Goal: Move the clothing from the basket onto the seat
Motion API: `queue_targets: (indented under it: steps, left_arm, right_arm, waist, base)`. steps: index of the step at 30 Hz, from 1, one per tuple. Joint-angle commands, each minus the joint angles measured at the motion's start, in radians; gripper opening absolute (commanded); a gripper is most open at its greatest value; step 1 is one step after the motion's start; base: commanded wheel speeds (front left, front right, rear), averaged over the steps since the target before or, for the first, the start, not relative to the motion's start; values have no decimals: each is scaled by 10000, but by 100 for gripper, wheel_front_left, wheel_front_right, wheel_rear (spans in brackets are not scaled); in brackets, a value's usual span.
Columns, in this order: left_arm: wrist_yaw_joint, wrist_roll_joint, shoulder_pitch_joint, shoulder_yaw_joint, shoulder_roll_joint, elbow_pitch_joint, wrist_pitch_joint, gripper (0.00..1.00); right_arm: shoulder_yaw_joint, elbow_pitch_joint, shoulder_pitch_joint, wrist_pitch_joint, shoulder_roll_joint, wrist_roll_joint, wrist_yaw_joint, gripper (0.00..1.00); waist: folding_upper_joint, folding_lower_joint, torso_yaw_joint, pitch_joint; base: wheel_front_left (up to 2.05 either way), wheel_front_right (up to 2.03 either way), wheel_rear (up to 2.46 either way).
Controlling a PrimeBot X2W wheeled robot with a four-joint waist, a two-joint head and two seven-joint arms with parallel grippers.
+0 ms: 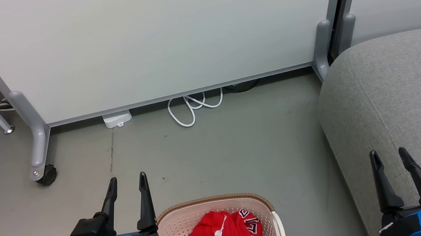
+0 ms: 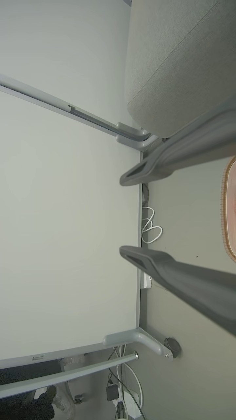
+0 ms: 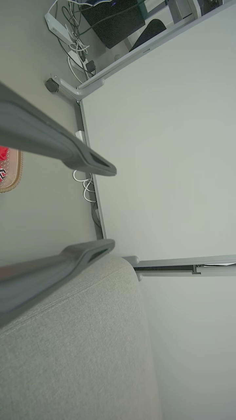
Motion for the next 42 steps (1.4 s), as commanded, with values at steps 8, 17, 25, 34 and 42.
queue_targets:
  steps: [8,17,25,34,42]
  left_arm:
    - [69,378,-128,-109,-10,93,-221,100]
    - [116,368,-175,-243,-8,142,-313,100]
    - [160,290,-116,-230,-9,175,-313,100]
    - [173,266,-94,-221,-9,213,-313,100]
    - [131,211,-152,-245,-10,549,-304,100]
  right_arm:
    - [-1,-54,176,-230,-58,-679,25,100]
    - [-76,-75,235,-321,-57,-956,27,100]
    - [-88,-65,254,-321,-57,-882,27,100]
    - [-97,-90,279,-321,-57,-848,27,100]
    - [85,-156,22,-320,-56,-807,26,100]
  waist:
    - [0,0,20,-7]
    - [0,0,133,-12]
    - [0,0,140,-56]
    - [0,0,126,-36]
    - [0,0,-205,310]
  base:
    - [0,0,0]
    - [0,0,0]
    - [0,0,0]
    - [0,0,0]
    - [0,0,0]
